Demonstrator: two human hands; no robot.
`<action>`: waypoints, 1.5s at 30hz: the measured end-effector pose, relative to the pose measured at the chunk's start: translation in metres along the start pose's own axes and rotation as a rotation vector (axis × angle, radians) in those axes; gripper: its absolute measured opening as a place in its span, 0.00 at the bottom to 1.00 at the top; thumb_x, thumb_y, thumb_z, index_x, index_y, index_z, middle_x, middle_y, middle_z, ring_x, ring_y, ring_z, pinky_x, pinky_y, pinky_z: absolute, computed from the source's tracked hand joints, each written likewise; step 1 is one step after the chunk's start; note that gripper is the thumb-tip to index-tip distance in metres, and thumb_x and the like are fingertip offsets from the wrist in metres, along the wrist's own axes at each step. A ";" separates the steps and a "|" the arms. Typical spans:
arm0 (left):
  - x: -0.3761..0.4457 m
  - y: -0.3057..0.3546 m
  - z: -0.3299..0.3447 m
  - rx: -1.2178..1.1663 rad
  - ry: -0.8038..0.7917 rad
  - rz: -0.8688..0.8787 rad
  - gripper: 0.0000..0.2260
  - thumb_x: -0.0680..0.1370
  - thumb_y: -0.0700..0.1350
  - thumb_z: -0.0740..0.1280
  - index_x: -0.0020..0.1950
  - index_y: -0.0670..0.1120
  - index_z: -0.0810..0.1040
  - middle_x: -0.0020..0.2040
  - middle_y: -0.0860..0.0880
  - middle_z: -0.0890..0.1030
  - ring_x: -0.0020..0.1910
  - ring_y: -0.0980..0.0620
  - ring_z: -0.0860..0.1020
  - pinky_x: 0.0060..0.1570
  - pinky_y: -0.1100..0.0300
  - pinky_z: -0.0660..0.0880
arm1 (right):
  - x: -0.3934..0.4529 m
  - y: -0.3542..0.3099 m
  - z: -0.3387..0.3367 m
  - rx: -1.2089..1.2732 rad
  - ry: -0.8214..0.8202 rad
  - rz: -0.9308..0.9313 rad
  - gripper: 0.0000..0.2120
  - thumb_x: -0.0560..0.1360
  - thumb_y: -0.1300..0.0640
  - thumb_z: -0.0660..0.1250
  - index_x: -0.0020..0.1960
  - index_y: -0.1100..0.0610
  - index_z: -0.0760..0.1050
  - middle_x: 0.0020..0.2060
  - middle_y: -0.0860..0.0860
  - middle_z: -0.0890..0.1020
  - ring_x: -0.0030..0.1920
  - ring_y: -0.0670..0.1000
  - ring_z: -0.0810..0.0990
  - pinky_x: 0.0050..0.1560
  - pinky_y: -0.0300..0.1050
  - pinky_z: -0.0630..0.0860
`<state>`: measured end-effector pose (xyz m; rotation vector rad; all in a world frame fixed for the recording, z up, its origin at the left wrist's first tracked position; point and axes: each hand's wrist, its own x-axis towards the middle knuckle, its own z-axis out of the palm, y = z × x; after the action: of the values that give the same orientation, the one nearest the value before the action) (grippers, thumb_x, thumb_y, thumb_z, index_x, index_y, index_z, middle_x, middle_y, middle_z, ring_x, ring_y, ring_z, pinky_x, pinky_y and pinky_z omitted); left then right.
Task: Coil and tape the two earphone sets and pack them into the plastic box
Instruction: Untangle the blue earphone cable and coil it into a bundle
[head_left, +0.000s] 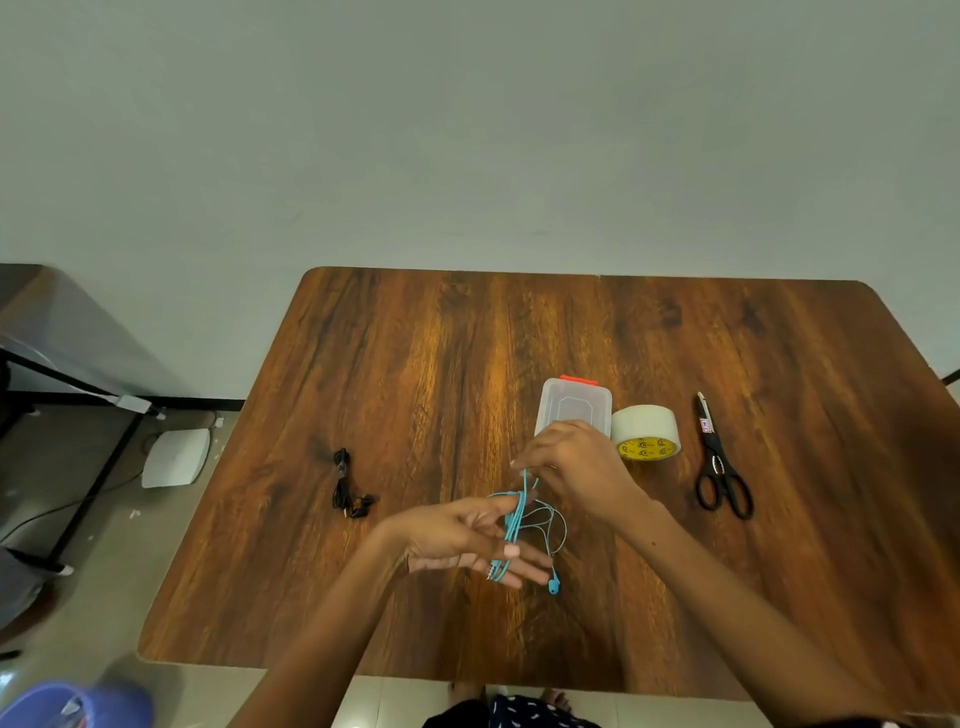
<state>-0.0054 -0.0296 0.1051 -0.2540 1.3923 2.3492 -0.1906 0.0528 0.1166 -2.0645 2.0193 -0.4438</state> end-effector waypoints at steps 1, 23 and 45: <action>0.001 -0.001 0.000 -0.005 -0.024 -0.004 0.27 0.80 0.32 0.58 0.76 0.51 0.56 0.70 0.31 0.67 0.63 0.47 0.77 0.63 0.54 0.73 | -0.001 0.000 0.001 0.011 0.016 0.007 0.11 0.75 0.60 0.66 0.53 0.51 0.83 0.50 0.47 0.85 0.53 0.50 0.79 0.56 0.45 0.69; -0.002 0.002 -0.002 -0.035 -0.099 0.029 0.31 0.80 0.35 0.60 0.78 0.52 0.50 0.69 0.33 0.68 0.64 0.45 0.76 0.63 0.55 0.73 | -0.004 0.008 0.023 0.145 0.198 0.175 0.09 0.73 0.62 0.69 0.49 0.52 0.84 0.46 0.47 0.86 0.50 0.48 0.80 0.43 0.36 0.70; -0.023 0.001 -0.033 -0.522 0.290 0.372 0.38 0.73 0.35 0.71 0.76 0.50 0.54 0.69 0.33 0.70 0.63 0.43 0.76 0.52 0.57 0.79 | -0.013 -0.019 0.054 0.981 0.067 0.361 0.08 0.76 0.47 0.65 0.54 0.43 0.75 0.43 0.38 0.80 0.47 0.41 0.79 0.46 0.36 0.77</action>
<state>0.0138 -0.0641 0.0977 -0.5375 0.9717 3.0688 -0.1540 0.0639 0.0726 -1.0833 1.6203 -1.1391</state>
